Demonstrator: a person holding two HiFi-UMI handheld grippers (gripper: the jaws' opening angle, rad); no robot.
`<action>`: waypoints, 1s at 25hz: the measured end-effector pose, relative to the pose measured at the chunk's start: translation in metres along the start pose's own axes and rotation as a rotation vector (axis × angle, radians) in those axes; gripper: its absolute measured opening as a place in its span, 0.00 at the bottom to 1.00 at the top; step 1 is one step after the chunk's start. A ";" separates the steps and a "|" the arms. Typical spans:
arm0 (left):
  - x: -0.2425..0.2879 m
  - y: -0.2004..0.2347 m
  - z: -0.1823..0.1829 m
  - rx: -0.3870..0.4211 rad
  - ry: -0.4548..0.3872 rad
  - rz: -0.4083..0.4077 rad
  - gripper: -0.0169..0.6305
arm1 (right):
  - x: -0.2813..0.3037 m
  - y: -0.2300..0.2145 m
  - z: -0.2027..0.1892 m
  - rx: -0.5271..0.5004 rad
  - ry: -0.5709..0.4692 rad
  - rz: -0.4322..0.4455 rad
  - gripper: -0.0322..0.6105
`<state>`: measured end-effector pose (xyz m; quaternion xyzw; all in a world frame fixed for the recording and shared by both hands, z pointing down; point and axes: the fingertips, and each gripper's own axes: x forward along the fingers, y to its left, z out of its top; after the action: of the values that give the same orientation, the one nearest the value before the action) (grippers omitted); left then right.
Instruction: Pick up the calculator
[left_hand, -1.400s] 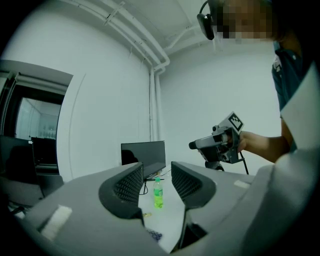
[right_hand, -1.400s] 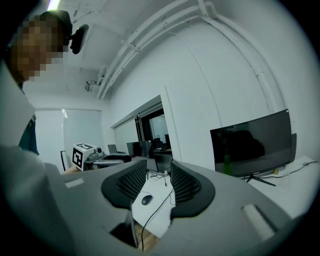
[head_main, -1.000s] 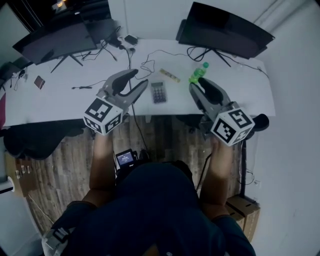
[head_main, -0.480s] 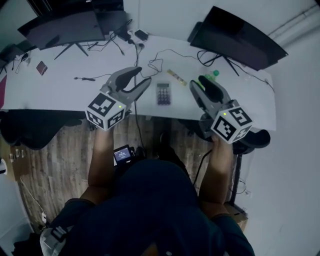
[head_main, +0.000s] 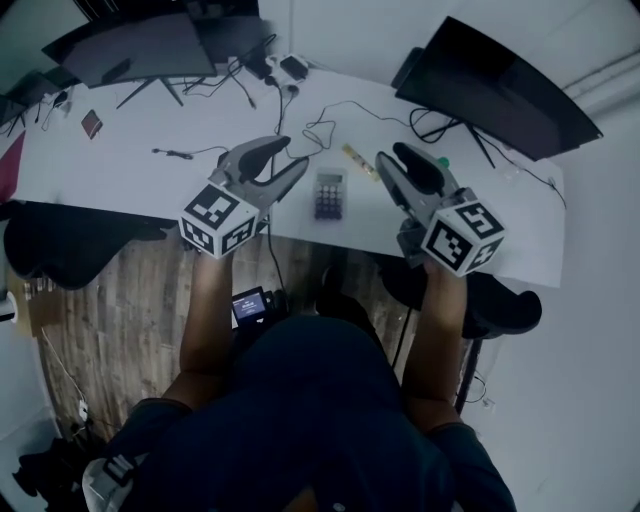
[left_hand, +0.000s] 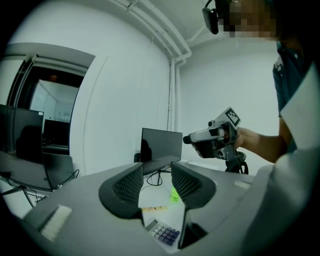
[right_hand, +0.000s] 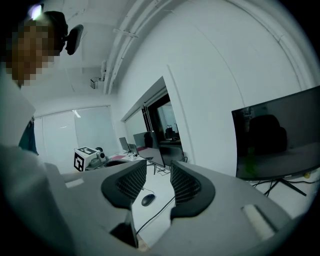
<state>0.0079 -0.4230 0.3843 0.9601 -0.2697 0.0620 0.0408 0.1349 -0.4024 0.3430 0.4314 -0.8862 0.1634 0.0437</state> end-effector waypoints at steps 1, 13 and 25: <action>0.004 0.002 -0.004 -0.007 0.007 0.004 0.30 | 0.002 -0.004 -0.002 0.006 0.006 0.005 0.30; 0.035 0.026 -0.051 -0.106 0.067 0.028 0.30 | 0.032 -0.036 -0.031 0.061 0.079 0.043 0.30; 0.056 0.041 -0.101 -0.186 0.124 0.027 0.30 | 0.046 -0.057 -0.066 0.120 0.134 0.038 0.30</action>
<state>0.0244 -0.4758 0.4936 0.9427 -0.2841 0.0966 0.1455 0.1462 -0.4479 0.4298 0.4043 -0.8779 0.2456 0.0737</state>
